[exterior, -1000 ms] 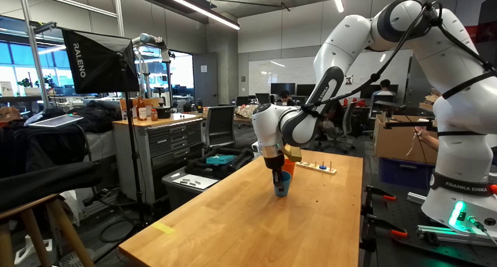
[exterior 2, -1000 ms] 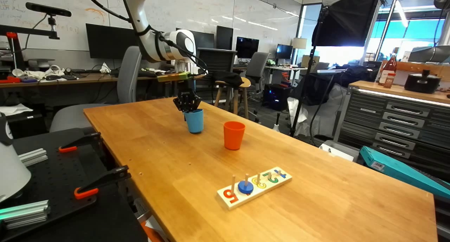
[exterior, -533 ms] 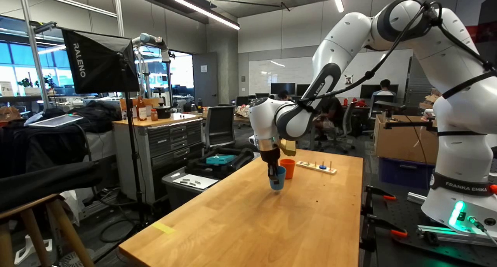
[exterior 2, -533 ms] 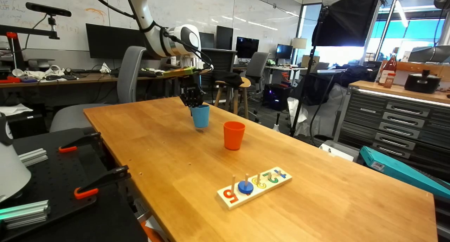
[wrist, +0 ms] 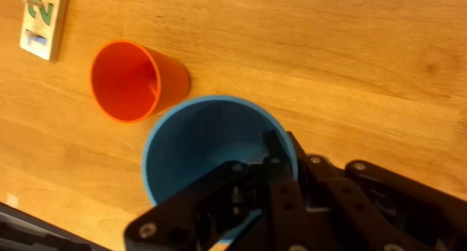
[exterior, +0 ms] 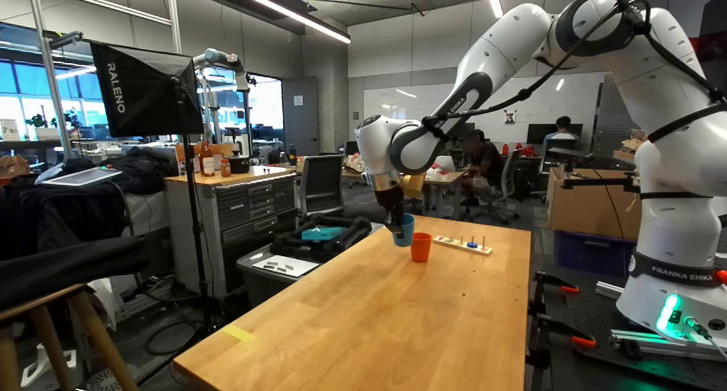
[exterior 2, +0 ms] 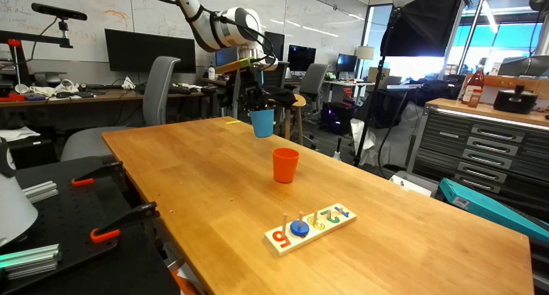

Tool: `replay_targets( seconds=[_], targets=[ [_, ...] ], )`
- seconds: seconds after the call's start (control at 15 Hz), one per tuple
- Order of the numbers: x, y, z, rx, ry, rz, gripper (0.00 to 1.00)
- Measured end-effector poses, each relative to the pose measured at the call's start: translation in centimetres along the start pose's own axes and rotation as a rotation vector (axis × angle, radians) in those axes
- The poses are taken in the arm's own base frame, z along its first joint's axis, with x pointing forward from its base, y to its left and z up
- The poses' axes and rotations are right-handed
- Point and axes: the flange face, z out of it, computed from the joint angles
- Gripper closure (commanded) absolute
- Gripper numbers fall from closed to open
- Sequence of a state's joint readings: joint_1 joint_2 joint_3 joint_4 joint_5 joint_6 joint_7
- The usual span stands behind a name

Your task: Place the blue cup inside the orange cup

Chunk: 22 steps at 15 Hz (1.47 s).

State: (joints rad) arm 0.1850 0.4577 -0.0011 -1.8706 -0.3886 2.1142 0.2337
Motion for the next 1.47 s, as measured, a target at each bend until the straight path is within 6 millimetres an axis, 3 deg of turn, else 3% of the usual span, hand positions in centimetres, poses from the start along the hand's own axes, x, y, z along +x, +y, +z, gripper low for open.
replay_targets(
  seconds=[0.27,0.6,1.13,1.47],
  targets=[
    [-0.2,4.2,-1.1,-0.020,-0.038,0.069,0.98],
    [-1.2,8.0,0.3,-0.031,-0.114,0.129,0.98],
    [-2.2,10.4,1.9,-0.032,-0.180,0.168,0.99],
    [-2.1,10.5,2.6,-0.030,-0.177,0.182,0.98]
  ],
)
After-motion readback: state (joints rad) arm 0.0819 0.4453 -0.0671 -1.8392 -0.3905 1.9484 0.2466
